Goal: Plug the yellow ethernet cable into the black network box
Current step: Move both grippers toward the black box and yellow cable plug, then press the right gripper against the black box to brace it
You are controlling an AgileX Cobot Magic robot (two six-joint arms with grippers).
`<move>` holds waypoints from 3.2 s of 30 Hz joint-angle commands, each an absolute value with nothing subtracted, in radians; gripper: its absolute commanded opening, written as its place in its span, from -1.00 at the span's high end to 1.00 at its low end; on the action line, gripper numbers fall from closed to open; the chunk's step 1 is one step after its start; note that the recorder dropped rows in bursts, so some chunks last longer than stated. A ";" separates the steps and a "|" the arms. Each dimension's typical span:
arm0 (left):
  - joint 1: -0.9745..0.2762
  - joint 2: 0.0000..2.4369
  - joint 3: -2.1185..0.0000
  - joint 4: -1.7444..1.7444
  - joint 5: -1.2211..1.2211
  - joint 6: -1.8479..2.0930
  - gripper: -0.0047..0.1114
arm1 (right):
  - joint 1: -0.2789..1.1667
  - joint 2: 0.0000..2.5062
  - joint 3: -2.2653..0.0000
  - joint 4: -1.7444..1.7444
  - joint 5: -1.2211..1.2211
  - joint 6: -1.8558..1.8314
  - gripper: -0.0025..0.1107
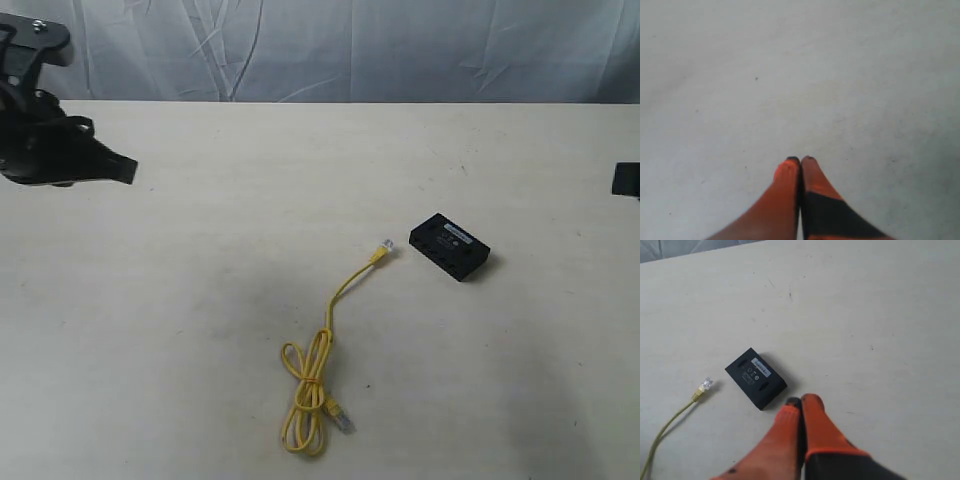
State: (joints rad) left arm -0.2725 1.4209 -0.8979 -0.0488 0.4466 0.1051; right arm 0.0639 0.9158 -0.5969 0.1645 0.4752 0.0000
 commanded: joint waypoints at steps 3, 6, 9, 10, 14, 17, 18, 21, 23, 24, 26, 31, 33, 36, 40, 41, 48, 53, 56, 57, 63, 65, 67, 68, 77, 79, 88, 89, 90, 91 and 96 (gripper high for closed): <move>-0.357 1.551 -0.990 -0.047 0.445 0.136 0.92 | 0.126 1.052 -0.607 0.169 0.367 -0.012 0.96; -0.385 1.606 -1.043 -0.050 0.461 0.141 0.92 | 0.154 1.137 -0.619 0.167 0.308 -0.012 0.96; -0.409 1.652 -1.089 -0.043 0.488 0.150 0.92 | 0.171 1.236 -0.655 0.167 0.306 -0.030 0.96; -0.415 1.666 -1.101 -0.049 0.494 0.162 0.92 | 0.172 1.263 -0.672 0.165 0.306 -0.032 0.96; -0.441 1.715 -1.128 -0.056 0.496 0.184 0.92 | 0.176 1.395 -0.756 0.165 0.306 -0.035 0.96; -0.465 1.754 -1.145 -0.062 0.501 0.200 0.92 | 0.176 1.496 -0.836 0.165 0.311 -0.046 0.96; -0.471 1.764 -1.150 -0.066 0.504 0.200 0.92 | 0.176 1.530 -0.859 0.165 0.319 -0.054 0.96; -0.501 1.797 -1.184 -0.078 0.523 0.214 0.92 | 0.176 1.625 -0.959 0.165 0.366 -0.062 0.96; -0.519 1.820 -1.210 -0.113 0.538 0.241 0.92 | 0.176 1.693 -1.031 0.165 0.419 -0.088 0.96; -0.524 1.829 -1.222 -0.131 0.538 0.264 0.92 | 0.176 1.720 -1.061 0.165 0.436 -0.099 0.96; -0.532 1.843 -1.241 -0.199 0.538 0.320 0.92 | 0.176 1.784 -1.132 0.165 0.475 -0.125 0.96; -0.534 1.865 -1.280 -0.413 0.602 0.488 0.92 | 0.176 1.908 -1.271 0.165 0.589 -0.152 0.96; -0.539 1.872 -1.290 -0.442 0.646 0.528 0.92 | 0.176 1.935 -1.292 0.165 0.637 -0.217 0.96; -0.541 1.881 -1.293 -0.453 0.656 0.531 0.92 | 0.176 1.956 -1.292 0.168 0.668 -0.311 0.96; -0.541 1.897 -1.293 -0.460 0.653 0.531 0.92 | 0.176 1.971 -1.292 0.168 0.632 -0.334 0.96; -0.541 1.899 -1.293 -0.460 0.653 0.531 0.92 | 0.176 1.975 -1.292 0.170 0.629 -0.351 0.96; -0.541 1.914 -1.293 -0.458 0.616 0.533 0.92 | 0.176 2.009 -1.292 0.201 0.627 -0.394 0.96; -0.541 1.926 -1.293 -0.456 0.614 0.533 0.92 | 0.176 2.043 -1.292 0.207 0.615 -0.404 0.96; -0.541 1.937 -1.293 -0.461 0.607 0.536 0.92 | 0.176 2.054 -1.292 0.209 0.615 -0.409 0.96; -0.541 1.944 -1.293 -0.471 0.602 0.551 0.92 | 0.176 2.056 -1.292 0.211 0.615 -0.411 0.96; -0.541 1.995 -1.293 -0.654 0.561 0.726 0.92 | 0.176 2.080 -1.292 0.254 0.628 -0.426 0.96; -0.541 2.006 -1.293 -0.683 0.549 0.774 0.92 | 0.176 2.080 -1.292 0.269 0.636 -0.444 0.96; -0.541 2.006 -1.293 -0.690 0.526 0.773 0.92 | 0.176 2.080 -1.292 0.281 0.649 -0.446 0.96; -0.541 2.006 -1.293 -0.690 0.517 0.773 0.92 | 0.176 2.081 -1.292 0.283 0.663 -0.446 0.96; -0.539 2.006 -1.293 -0.648 0.518 0.823 0.92 | 0.176 2.088 -1.292 0.375 0.711 -0.479 0.96; -0.539 2.006 -1.293 -0.642 0.518 0.834 0.92 | 0.174 2.088 -1.292 0.389 0.720 -0.479 0.96; -0.539 2.006 -1.293 -0.642 0.518 0.853 0.92 | 0.045 2.088 -1.292 0.543 0.802 -0.551 0.96; -0.539 2.006 -1.293 -0.642 0.518 0.853 0.92 | 0.022 2.088 -1.292 0.599 0.827 -0.606 0.96; -0.539 2.006 -1.293 -0.642 0.518 0.853 0.92 | 0.000 2.088 -1.292 0.657 0.853 -0.659 0.96; -0.539 2.006 -1.293 -0.642 0.518 0.855 0.92 | -0.019 2.088 -1.292 0.705 0.882 -0.703 0.96; -0.539 2.006 -1.293 -0.644 0.518 0.874 0.92 | -0.069 2.088 -1.292 0.757 0.910 -0.742 0.96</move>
State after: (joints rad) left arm -0.5378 2.0081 -1.2851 -0.6476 0.5179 0.8575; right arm -0.0445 2.0883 -1.2888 0.7188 0.8920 -0.7034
